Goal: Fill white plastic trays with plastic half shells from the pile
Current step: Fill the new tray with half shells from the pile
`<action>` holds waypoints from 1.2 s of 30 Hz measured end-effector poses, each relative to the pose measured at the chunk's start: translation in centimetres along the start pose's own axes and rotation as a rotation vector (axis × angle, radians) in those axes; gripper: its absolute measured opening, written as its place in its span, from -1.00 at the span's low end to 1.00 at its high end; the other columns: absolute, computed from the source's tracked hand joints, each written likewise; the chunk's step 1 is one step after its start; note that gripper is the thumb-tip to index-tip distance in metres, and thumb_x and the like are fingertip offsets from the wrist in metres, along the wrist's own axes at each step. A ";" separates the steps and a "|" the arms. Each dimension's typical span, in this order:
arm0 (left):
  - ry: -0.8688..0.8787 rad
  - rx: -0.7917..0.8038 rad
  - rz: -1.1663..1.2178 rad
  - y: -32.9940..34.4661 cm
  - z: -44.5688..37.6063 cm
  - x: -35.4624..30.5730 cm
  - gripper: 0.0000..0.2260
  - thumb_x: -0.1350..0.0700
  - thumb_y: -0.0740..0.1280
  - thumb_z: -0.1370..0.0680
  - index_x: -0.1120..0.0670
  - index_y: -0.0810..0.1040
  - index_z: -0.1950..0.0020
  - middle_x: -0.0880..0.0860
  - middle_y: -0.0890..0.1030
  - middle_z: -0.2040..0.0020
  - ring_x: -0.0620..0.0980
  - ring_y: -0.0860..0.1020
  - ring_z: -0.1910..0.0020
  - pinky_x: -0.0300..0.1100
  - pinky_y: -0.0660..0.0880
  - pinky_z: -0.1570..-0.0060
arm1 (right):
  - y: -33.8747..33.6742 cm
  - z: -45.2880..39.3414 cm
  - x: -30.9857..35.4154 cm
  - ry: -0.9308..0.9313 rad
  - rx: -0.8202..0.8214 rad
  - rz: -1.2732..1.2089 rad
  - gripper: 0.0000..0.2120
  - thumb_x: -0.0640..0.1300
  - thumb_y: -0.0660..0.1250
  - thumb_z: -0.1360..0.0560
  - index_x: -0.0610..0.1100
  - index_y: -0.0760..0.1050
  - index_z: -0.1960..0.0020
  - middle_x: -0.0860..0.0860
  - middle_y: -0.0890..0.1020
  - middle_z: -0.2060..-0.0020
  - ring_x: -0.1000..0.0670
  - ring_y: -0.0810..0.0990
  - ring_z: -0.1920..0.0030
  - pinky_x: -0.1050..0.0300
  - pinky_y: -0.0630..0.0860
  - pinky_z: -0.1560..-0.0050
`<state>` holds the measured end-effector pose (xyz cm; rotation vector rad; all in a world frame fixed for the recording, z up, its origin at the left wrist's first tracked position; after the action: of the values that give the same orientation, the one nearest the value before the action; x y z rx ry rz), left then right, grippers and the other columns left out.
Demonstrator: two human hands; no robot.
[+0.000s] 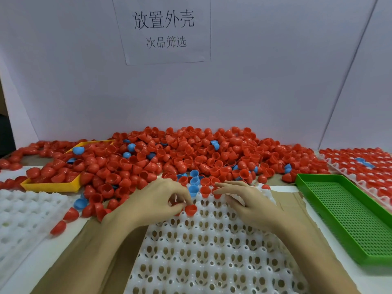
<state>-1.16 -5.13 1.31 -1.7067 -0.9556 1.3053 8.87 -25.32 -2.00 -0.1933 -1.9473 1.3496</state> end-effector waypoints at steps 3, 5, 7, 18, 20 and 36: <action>-0.031 0.050 -0.093 0.7 0.0 0.7 -0.79 0.03 0.33 -0.60 -0.26 0.67 -0.11 -0.27 0.60 0.06 -0.26 0.44 -0.01 -0.12 0.51 -0.11 | -0.4 0.2 0.2 0.010 -0.016 -0.004 -0.65 -0.16 0.22 -0.72 0.14 0.55 -0.42 0.53 0.33 -0.30 0.31 0.24 -0.49 0.20 0.21 -0.53; -0.051 0.063 -0.086 0.7 0.1 1.0 -0.77 0.02 0.30 -0.61 -0.29 0.66 -0.13 -0.25 0.58 0.05 -0.27 0.43 -0.03 -0.10 0.53 -0.10 | -0.8 0.3 0.4 0.021 -0.033 -0.011 -0.64 -0.15 0.23 -0.72 0.15 0.55 -0.42 0.43 0.40 -0.38 0.28 0.28 -0.50 0.15 0.24 -0.55; -0.073 0.048 -0.055 0.5 0.1 1.1 -0.75 0.05 0.30 -0.62 -0.28 0.66 -0.13 -0.24 0.55 0.06 -0.29 0.44 -0.04 -0.14 0.53 -0.08 | -1.6 0.5 0.6 0.032 -0.058 -0.028 -0.65 -0.14 0.23 -0.72 0.17 0.55 -0.41 0.34 0.46 -0.43 0.24 0.33 -0.50 0.10 0.29 -0.54; -0.071 -0.189 0.717 -0.5 -0.5 -1.8 -0.76 0.15 0.46 -0.58 -0.17 0.73 -0.14 -0.12 0.75 -0.01 -0.15 0.69 -0.07 -0.17 0.61 -0.14 | -3.9 1.3 4.5 -0.185 -0.127 -0.528 -0.71 -0.19 0.38 -0.66 0.01 0.64 -0.34 0.12 0.72 -0.21 0.03 0.69 -0.24 0.09 0.65 -0.20; -0.062 -0.207 0.775 0.1 -0.6 -2.6 -0.78 0.13 0.50 -0.54 -0.18 0.74 -0.08 -0.09 0.76 0.05 -0.14 0.71 0.00 -0.29 0.60 -0.08 | -3.1 1.2 4.8 -0.187 -0.124 -0.487 -0.69 -0.11 0.45 -0.62 0.10 0.63 -0.33 0.13 0.71 -0.18 0.04 0.69 -0.21 0.09 0.66 -0.17; -0.167 -0.446 0.566 1.4 -0.1 -3.8 -0.79 0.06 0.58 -0.47 -0.18 0.69 -0.04 -0.07 0.59 0.05 -0.20 0.64 0.21 -0.35 0.57 0.10 | -2.3 1.1 3.8 -0.102 -0.062 -0.512 -0.66 -0.25 0.45 -0.60 0.11 0.55 -0.26 0.06 0.70 -0.03 -0.01 0.73 -0.07 0.05 0.67 -0.13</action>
<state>-1.63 -9.13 1.54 -2.3595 -0.9428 1.7065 6.06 -25.19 1.65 0.3323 -1.9458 0.9751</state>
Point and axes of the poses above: each hand's wrist, its own z-axis away from the middle knuckle, its own y-axis out of the palm, x = y × z, the point moved 6 cm from there along -z, towards the middle knuckle
